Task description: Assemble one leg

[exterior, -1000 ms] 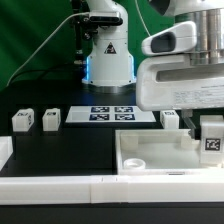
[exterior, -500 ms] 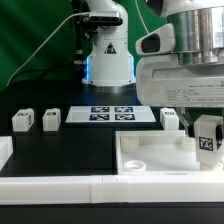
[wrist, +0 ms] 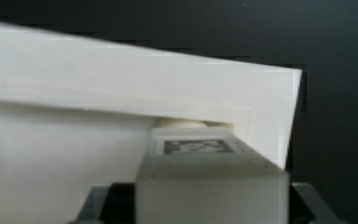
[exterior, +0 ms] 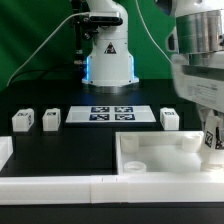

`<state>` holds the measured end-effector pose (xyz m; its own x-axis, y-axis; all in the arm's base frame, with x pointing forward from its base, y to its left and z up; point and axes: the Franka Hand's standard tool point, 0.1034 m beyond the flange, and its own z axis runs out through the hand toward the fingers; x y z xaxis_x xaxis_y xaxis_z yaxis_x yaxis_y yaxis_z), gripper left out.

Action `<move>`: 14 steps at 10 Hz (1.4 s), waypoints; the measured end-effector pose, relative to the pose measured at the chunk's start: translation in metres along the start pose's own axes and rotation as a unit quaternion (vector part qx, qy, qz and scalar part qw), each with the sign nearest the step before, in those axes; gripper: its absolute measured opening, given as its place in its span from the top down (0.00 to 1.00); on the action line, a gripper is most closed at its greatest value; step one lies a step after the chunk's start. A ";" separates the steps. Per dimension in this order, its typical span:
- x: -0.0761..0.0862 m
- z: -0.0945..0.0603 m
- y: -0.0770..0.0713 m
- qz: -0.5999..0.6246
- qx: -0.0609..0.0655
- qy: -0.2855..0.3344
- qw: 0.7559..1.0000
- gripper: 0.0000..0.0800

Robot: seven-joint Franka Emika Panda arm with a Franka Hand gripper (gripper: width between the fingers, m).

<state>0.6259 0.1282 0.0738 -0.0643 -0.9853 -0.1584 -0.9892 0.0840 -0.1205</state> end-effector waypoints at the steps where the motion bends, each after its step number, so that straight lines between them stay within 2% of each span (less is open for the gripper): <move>1: 0.001 0.000 -0.001 0.035 0.005 -0.002 0.999 0.63; 3: 0.001 0.000 -0.001 0.032 0.008 -0.001 0.999 0.63; 4: 0.001 0.001 -0.001 0.030 0.007 -0.001 1.000 0.59; 5: 0.000 0.001 0.000 0.026 0.007 -0.001 1.000 0.59; 6: -0.001 0.002 0.001 0.004 0.006 -0.001 1.000 0.32; 7: -0.005 0.003 0.003 -0.054 0.003 -0.002 0.999 0.23; 8: -0.009 0.004 0.005 -0.078 0.000 -0.003 0.997 0.20; 10: -0.008 0.008 0.008 -0.257 -0.004 0.000 0.966 0.19; 13: -0.008 0.009 0.009 -0.398 -0.002 0.001 0.917 0.19; 14: -0.006 0.009 0.008 -0.454 -0.002 0.001 0.891 0.19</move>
Offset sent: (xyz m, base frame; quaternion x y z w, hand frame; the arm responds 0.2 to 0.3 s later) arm 0.0000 0.0000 0.0000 0.0000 0.0000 0.0000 1.0000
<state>0.6195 0.1363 0.0655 0.7623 -0.6472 0.0047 -0.6343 -0.7485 -0.1935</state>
